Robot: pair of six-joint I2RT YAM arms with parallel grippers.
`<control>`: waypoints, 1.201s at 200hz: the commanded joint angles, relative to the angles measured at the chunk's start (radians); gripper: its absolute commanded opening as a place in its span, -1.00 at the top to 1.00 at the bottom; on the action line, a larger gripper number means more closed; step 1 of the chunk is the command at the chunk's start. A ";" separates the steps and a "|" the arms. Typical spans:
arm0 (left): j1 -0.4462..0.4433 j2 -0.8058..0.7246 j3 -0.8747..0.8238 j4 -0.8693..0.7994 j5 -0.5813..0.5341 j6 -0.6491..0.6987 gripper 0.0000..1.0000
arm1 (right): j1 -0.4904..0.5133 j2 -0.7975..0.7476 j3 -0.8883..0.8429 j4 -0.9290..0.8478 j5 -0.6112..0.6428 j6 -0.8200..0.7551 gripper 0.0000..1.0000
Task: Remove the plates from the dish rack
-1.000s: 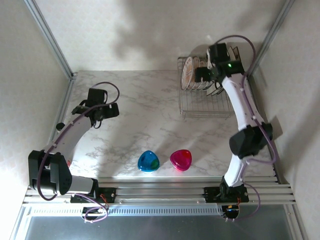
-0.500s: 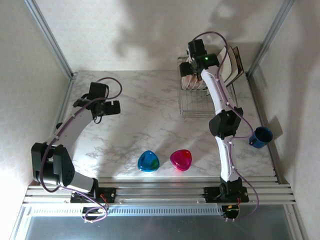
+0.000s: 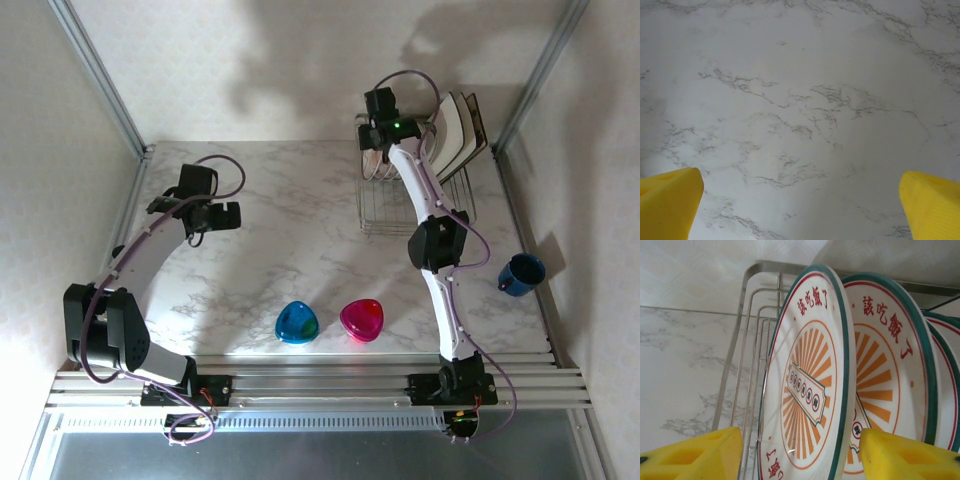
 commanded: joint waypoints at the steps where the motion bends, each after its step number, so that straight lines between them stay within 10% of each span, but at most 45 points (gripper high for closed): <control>1: -0.007 0.007 0.000 -0.017 0.010 0.017 -0.99 | 0.006 0.029 0.042 0.060 0.067 0.031 -0.21; 240: -0.006 -0.028 -0.013 -0.023 0.024 0.024 -0.99 | 0.008 0.067 0.059 0.098 0.062 0.120 0.97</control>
